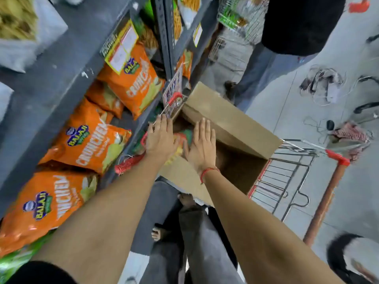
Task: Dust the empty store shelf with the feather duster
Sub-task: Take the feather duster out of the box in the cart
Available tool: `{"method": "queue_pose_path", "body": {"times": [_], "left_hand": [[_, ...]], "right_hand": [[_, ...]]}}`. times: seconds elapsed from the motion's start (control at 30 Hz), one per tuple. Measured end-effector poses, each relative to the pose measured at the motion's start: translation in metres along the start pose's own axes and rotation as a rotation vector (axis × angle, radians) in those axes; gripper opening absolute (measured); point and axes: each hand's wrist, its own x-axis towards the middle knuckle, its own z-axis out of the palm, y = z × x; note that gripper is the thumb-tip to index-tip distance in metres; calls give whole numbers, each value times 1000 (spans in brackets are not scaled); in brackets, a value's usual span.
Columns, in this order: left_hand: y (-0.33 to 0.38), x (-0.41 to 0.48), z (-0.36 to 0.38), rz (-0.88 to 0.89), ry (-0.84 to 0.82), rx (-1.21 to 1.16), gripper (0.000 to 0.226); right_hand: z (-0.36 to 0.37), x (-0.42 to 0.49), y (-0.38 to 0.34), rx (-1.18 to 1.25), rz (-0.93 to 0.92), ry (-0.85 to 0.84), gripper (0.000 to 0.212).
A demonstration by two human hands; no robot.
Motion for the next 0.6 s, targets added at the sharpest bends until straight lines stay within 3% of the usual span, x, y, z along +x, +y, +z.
{"method": "queue_pose_path", "body": {"times": [0.07, 0.17, 0.3, 0.6], "left_hand": [[-5, 2, 20, 20, -188, 82, 54], [-9, 0, 55, 18, -343, 108, 38], [-10, 0, 74, -35, -244, 111, 39], [-27, -27, 30, 118, -170, 285, 30]], "right_hand": [[17, 1, -3, -13, 3, -52, 66], [48, -5, -4, -30, 21, -155, 65], [73, -19, -6, -5, 28, -234, 63], [44, -30, -22, 4, 61, -201, 63]]}}
